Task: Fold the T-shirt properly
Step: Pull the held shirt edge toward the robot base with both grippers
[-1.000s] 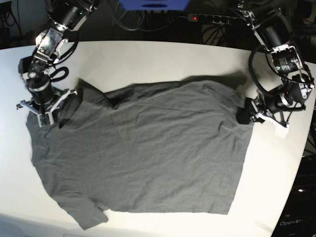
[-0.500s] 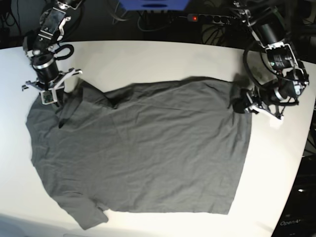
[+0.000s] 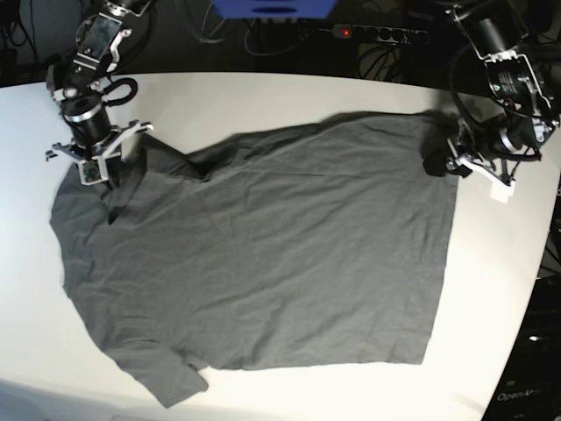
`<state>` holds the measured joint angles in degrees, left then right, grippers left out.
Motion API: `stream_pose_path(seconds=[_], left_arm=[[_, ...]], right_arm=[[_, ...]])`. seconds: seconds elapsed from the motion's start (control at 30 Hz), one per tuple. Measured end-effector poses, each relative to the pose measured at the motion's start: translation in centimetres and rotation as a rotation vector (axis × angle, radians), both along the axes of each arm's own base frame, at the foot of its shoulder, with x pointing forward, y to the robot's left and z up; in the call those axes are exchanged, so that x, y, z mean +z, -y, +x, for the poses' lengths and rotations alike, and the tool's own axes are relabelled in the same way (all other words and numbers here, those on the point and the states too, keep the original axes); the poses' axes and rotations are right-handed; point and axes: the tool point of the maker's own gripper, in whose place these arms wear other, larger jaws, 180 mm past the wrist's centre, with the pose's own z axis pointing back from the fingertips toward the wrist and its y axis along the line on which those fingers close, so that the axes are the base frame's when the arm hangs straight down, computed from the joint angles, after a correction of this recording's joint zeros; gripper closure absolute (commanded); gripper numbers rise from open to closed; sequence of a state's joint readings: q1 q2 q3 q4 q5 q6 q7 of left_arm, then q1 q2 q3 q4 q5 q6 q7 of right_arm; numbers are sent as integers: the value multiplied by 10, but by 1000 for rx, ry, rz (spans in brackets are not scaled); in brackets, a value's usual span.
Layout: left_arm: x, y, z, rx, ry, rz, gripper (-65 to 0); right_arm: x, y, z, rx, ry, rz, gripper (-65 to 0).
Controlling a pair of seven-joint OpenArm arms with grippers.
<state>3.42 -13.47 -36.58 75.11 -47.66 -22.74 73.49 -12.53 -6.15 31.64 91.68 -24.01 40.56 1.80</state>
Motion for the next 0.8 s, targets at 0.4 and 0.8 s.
stream_pose_path(seconds=[0.4,0.8], left_arm=[[3,-8,8,-1,79,52,-349],[-8,-17,-54,-90,96,197,-351]], right_arm=[[-1,-1,-17,16,22,5,-13],[-3,-6,-34,26,37,36,-13]])
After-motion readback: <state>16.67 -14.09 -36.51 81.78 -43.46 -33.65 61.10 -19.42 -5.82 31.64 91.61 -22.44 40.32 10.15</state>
